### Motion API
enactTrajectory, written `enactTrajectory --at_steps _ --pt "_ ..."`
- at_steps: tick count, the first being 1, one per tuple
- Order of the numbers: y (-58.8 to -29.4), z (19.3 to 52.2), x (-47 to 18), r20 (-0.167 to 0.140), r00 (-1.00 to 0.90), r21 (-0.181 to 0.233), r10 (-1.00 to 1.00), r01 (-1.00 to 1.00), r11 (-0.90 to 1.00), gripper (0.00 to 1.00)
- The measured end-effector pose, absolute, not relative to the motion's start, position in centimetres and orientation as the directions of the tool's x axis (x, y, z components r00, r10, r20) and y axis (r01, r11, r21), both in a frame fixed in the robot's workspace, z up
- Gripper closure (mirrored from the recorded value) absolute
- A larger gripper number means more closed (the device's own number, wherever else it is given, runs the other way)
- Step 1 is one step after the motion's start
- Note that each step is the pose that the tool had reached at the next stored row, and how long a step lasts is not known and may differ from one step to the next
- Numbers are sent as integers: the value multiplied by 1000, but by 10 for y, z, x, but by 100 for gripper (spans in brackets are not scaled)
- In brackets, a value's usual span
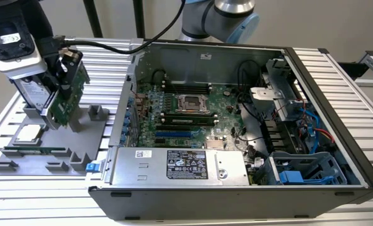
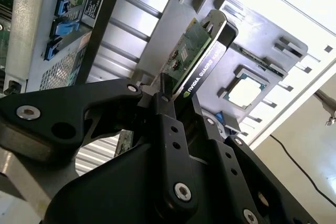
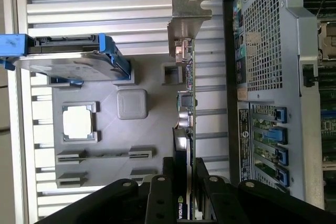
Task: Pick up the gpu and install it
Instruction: 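Pick up the gpu and move the gpu toward the slot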
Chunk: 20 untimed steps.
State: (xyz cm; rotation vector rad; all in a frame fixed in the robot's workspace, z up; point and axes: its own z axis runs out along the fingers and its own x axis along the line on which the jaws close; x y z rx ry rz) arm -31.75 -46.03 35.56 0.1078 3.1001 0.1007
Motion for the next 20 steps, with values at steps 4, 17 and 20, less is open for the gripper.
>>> enactTrajectory --at_steps 4,17,20 --pt "-460 356 -317 -36 -997 66 71 68 995 100" --pt "-460 363 -317 -36 -997 66 71 68 995 100" --pt "-460 366 -318 -35 -997 66 71 68 995 100"
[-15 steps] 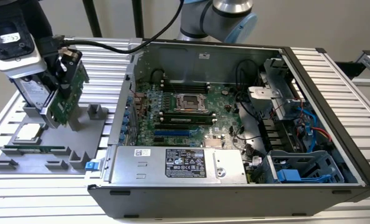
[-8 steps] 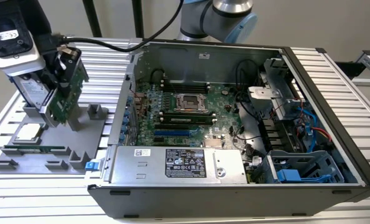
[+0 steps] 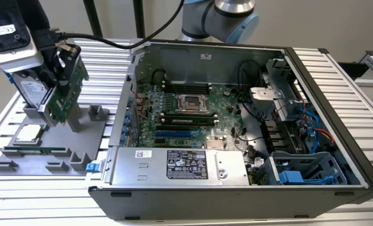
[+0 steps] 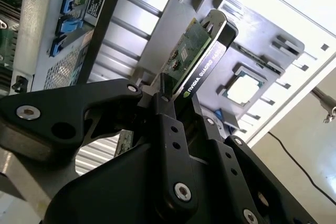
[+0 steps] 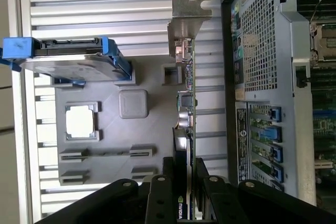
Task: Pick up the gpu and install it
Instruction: 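Pick up the gpu and move the gpu toward the slot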
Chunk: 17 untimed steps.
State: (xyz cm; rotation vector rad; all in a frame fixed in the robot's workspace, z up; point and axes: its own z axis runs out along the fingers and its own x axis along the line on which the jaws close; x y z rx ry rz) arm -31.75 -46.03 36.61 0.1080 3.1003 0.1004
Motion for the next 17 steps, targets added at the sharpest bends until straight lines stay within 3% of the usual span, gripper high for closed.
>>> enactTrajectory --at_steps 17 --pt "-460 386 -317 -36 -998 66 60 58 996 100"
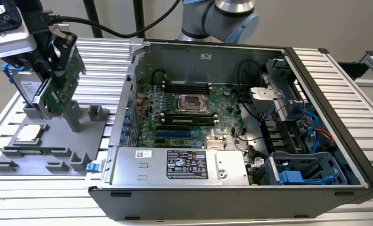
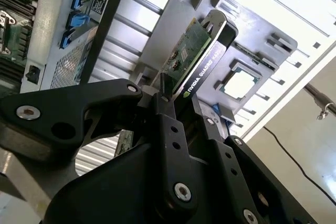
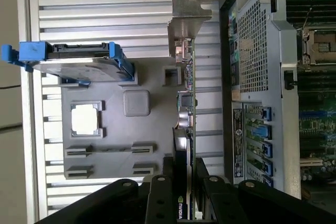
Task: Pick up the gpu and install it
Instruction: 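Pick up the gpu and move the gpu toward the slot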
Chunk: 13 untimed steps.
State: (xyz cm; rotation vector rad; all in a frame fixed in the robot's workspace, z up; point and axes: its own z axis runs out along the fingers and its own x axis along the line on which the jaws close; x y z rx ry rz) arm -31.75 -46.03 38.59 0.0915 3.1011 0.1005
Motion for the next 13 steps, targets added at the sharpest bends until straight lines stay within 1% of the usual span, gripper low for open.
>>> enactTrajectory --at_steps 13 --pt "-460 402 -318 -36 -998 66 60 58 996 100"
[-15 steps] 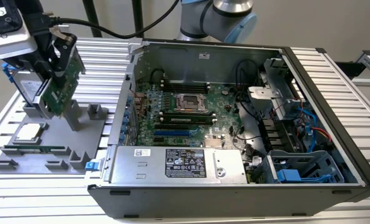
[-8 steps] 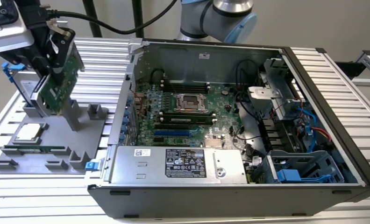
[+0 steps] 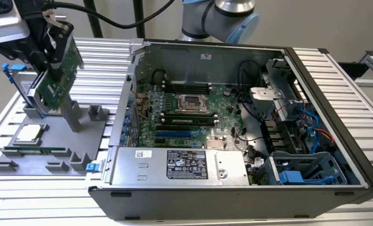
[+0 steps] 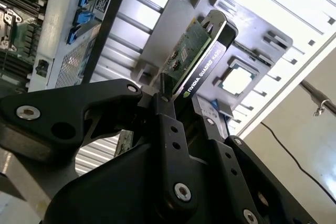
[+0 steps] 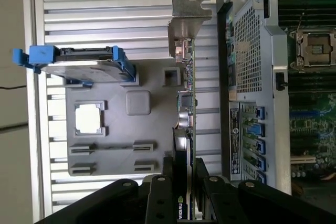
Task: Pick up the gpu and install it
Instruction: 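Pick up the gpu and move the gpu toward the slot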
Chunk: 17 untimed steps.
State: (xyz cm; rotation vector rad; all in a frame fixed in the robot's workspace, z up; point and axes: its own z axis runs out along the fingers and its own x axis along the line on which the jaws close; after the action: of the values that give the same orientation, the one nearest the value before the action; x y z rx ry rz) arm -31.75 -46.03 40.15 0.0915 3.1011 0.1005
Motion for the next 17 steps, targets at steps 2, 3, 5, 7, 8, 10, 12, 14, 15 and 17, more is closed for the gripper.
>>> enactTrajectory --at_steps 2,3,5,7,8,10,12,14,15,17 --pt "-460 404 -318 -36 -998 66 60 58 996 100" --pt "-460 405 -317 -36 -998 66 60 58 996 100" --pt "-460 406 -318 -36 -998 66 60 58 996 100" --pt "-460 408 -317 -36 -998 66 60 58 996 100" --pt "-460 410 -317 -36 -998 66 60 58 996 100" --pt "-460 412 -318 -36 -998 66 60 58 996 100" --pt "-460 414 -317 -36 -998 66 60 58 996 100" --pt "-460 416 -318 -36 -998 66 60 58 996 100" --pt "-460 417 -318 -36 -998 66 60 58 996 100" --pt "-460 419 -317 -36 -998 66 60 58 996 100"
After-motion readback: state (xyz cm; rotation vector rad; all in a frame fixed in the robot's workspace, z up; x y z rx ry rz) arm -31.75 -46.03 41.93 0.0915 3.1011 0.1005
